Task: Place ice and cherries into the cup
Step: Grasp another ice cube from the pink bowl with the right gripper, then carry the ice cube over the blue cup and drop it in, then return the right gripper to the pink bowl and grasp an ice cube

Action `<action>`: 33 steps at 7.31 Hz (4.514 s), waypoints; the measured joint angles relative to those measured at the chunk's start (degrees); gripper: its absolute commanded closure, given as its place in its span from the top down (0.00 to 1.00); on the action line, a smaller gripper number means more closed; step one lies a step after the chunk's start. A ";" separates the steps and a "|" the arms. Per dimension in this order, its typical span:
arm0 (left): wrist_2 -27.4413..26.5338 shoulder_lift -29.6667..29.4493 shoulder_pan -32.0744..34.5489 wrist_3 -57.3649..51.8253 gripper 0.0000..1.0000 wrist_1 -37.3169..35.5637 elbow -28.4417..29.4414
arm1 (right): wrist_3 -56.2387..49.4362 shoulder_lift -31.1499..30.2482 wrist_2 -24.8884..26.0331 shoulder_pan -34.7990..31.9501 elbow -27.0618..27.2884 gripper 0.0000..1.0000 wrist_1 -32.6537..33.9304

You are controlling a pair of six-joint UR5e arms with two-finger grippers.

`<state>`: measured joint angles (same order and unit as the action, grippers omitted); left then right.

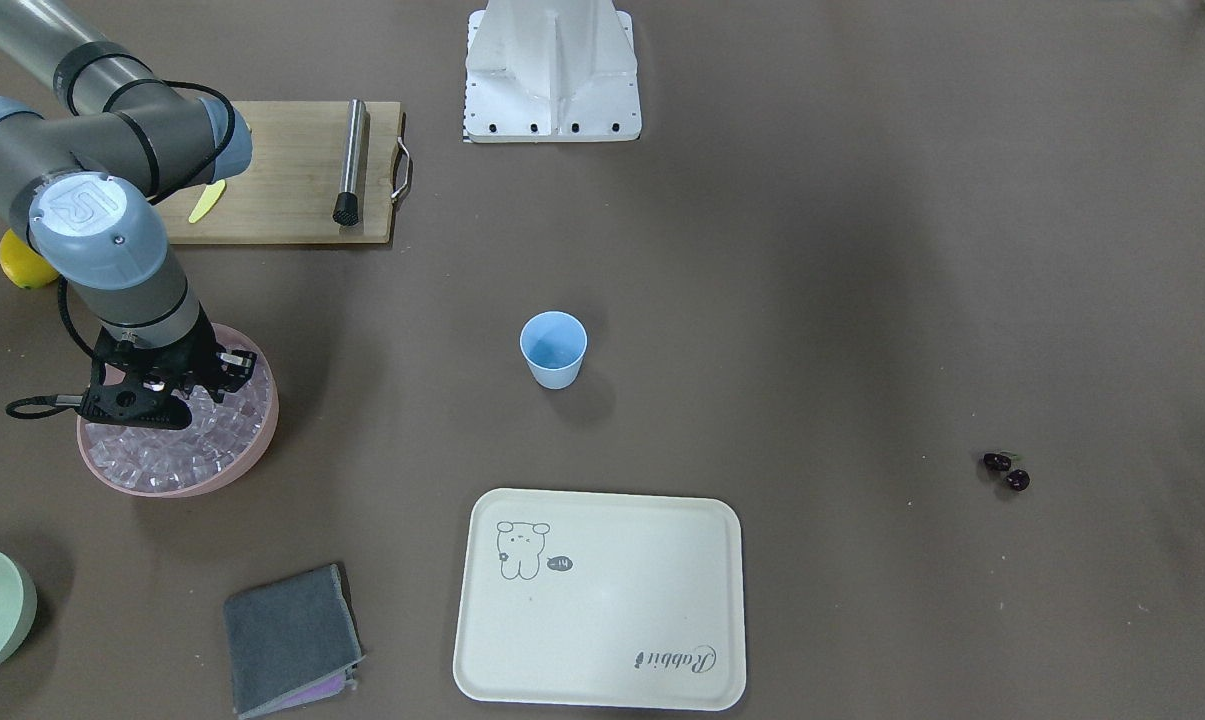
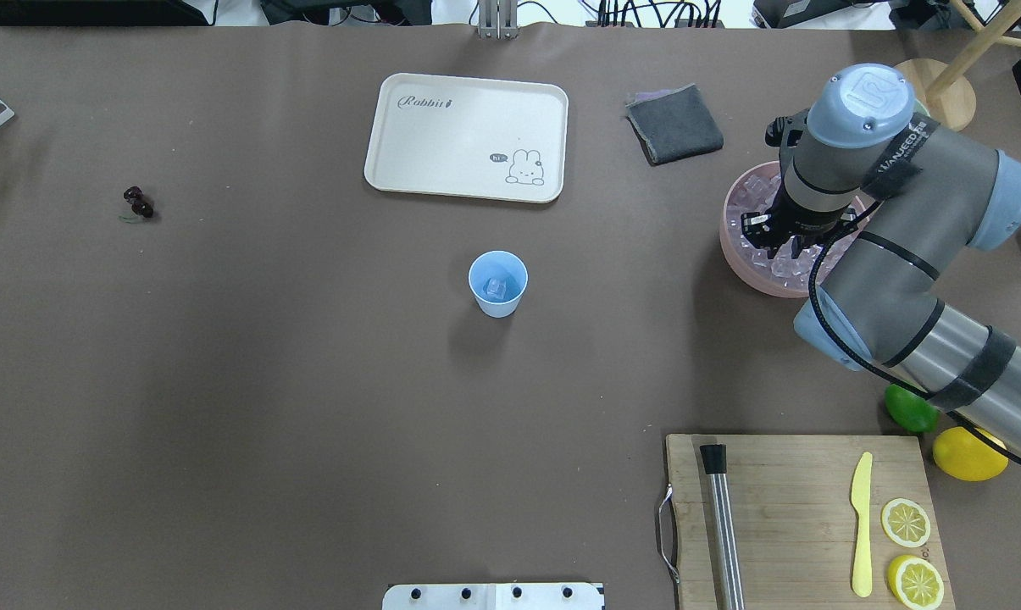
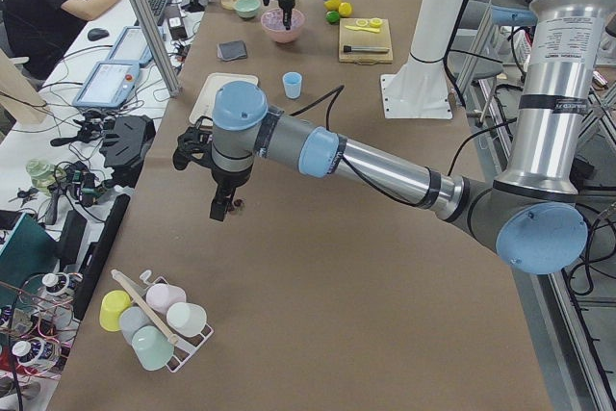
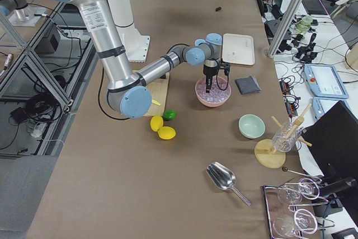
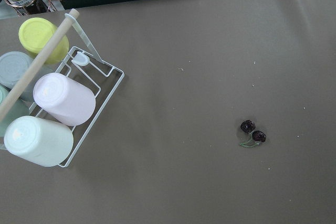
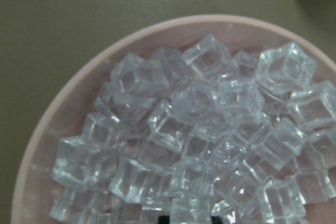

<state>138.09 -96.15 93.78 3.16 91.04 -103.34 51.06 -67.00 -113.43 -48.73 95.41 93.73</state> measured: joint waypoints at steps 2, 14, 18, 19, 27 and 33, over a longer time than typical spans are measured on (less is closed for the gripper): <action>-0.01 0.00 -0.06 0.00 0.98 0.07 0.14 | -0.24 2.97 -4.11 -2.71 2.21 0.20 3.24; -0.07 -1.36 -0.26 1.30 0.98 0.01 2.46 | 29.16 29.35 1.51 13.35 -8.53 1.00 2.00; -0.01 -2.25 -0.27 1.32 0.98 0.03 2.32 | 20.61 16.82 0.62 8.44 4.22 0.99 8.33; 0.01 -2.27 -0.29 1.32 0.98 0.07 2.13 | 14.82 12.11 -0.57 4.53 5.71 0.99 9.05; -0.01 -3.30 -2.19 1.41 0.98 0.02 1.85 | -4.45 -0.27 4.18 -2.49 1.18 0.78 7.96; -0.01 -3.37 -2.20 1.41 0.98 0.08 2.45 | -4.75 -0.27 5.93 -0.30 -0.94 0.61 5.42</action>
<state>138.08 -99.52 91.58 4.57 91.12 -100.89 46.32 -67.27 -107.50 -49.03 94.48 99.15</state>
